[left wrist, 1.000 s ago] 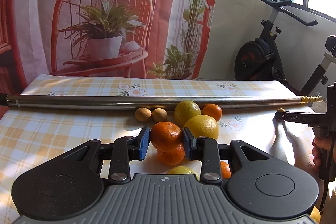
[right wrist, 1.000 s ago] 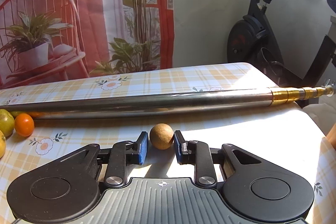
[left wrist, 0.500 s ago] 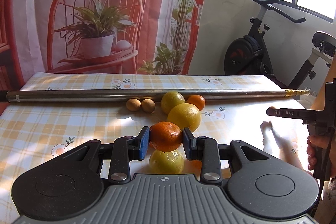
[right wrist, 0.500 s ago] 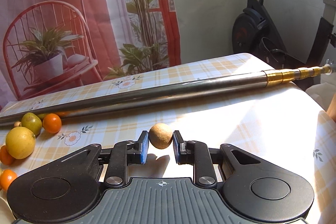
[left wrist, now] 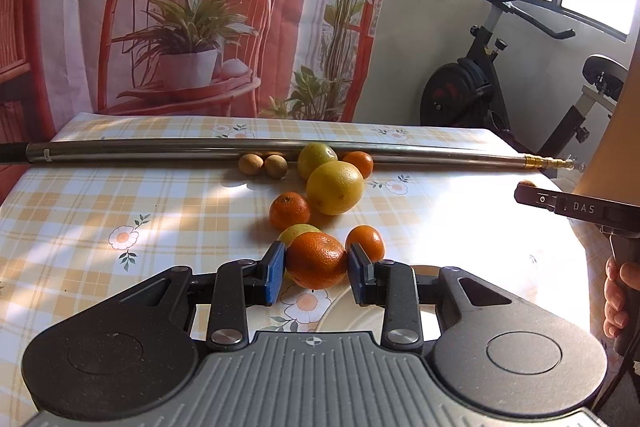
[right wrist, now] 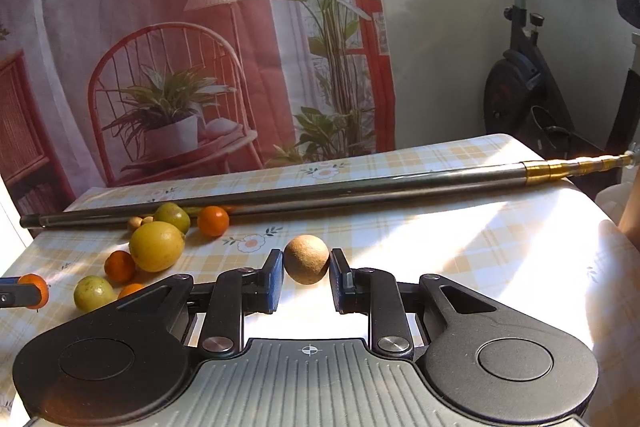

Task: Organize fruits
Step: 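Carry the mandarin and brown fruit over the white plate with both tools, then lower both fruits onto the plate and open both tools, then move the left tool to a green-yellow citrus and close on it, then grasp an orange mandarin with the right tool while the left tool holds the citrus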

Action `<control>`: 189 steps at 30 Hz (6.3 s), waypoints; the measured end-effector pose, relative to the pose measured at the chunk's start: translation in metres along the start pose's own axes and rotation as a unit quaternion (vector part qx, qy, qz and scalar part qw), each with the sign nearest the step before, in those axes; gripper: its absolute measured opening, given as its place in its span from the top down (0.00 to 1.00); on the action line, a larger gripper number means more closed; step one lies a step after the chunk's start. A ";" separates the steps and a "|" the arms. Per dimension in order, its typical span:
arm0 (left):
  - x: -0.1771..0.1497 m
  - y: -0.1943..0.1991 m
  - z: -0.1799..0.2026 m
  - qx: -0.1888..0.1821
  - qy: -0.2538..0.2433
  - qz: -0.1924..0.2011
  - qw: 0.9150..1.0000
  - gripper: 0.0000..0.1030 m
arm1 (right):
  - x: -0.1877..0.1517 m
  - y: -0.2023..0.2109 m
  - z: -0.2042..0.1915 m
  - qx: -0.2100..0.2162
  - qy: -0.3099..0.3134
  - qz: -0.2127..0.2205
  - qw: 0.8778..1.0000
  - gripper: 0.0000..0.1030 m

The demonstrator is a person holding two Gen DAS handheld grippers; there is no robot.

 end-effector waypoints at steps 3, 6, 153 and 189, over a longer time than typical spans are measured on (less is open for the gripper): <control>-0.003 0.009 0.002 -0.004 0.002 -0.002 1.000 0.66 | -0.001 0.013 -0.022 0.023 0.015 -0.002 1.000 0.79; -0.005 0.016 0.007 -0.007 -0.001 0.000 1.000 0.66 | -0.005 0.023 -0.042 0.041 0.024 -0.008 0.999 0.79; 0.006 -0.095 -0.013 -0.012 -0.038 -0.101 0.994 0.53 | 0.006 0.018 -0.023 0.037 -0.013 -0.057 0.998 0.70; 0.009 -0.019 -0.035 -0.025 0.004 -0.026 0.999 0.53 | -0.021 -0.114 -0.147 0.131 0.082 -0.240 0.958 0.63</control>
Point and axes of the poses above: each gripper's, at about its wrist camera, not at the fingertips, and y roughly against the way its jaws point, z to its right, x to its top, the point moved 7 cm from there along -y, roughly the way its jaws point, and after that the axes turned 1 degree about x, right-handed, at the moved point
